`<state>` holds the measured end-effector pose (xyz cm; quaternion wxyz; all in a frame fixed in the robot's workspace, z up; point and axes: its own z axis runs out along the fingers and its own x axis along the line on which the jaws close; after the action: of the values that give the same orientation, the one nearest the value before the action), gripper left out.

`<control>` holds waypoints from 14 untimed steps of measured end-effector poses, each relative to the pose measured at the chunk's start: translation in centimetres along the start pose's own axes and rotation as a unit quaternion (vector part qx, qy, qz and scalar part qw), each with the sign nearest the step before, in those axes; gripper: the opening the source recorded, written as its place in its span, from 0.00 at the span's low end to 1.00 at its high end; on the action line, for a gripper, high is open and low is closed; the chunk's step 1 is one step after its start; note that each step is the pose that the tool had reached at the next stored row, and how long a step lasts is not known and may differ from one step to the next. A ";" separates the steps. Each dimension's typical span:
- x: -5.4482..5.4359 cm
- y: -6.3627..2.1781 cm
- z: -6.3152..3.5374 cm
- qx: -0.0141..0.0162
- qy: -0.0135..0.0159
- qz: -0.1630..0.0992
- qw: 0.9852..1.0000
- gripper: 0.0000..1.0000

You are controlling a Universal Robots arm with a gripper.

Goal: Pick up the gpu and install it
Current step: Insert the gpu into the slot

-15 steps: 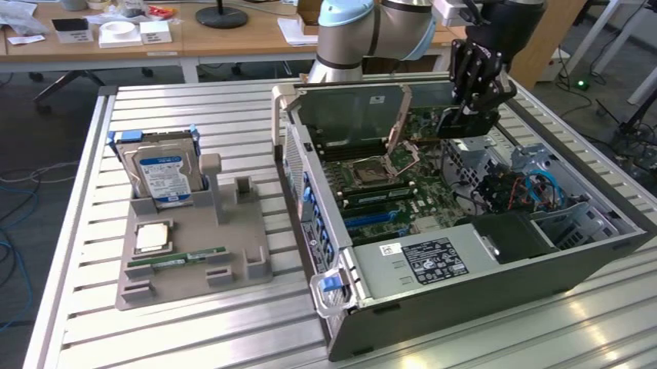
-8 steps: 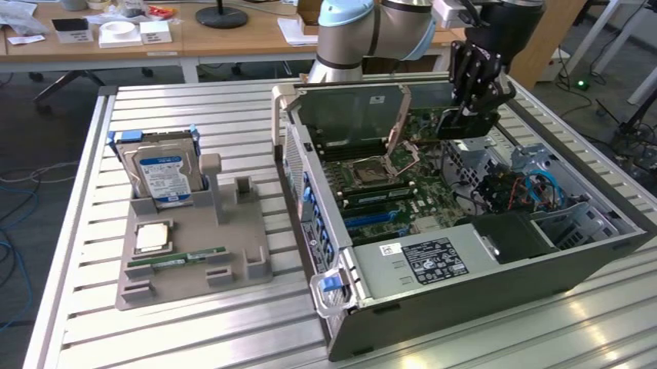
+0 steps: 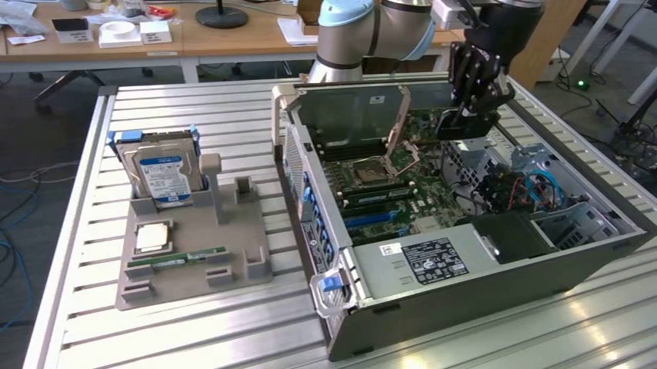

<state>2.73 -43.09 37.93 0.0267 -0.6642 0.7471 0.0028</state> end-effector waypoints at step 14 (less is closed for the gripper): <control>0.1 0.40 0.44 0.000 0.000 -0.002 1.000 0.27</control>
<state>2.34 -43.10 37.47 0.0268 -0.6658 0.7456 0.0027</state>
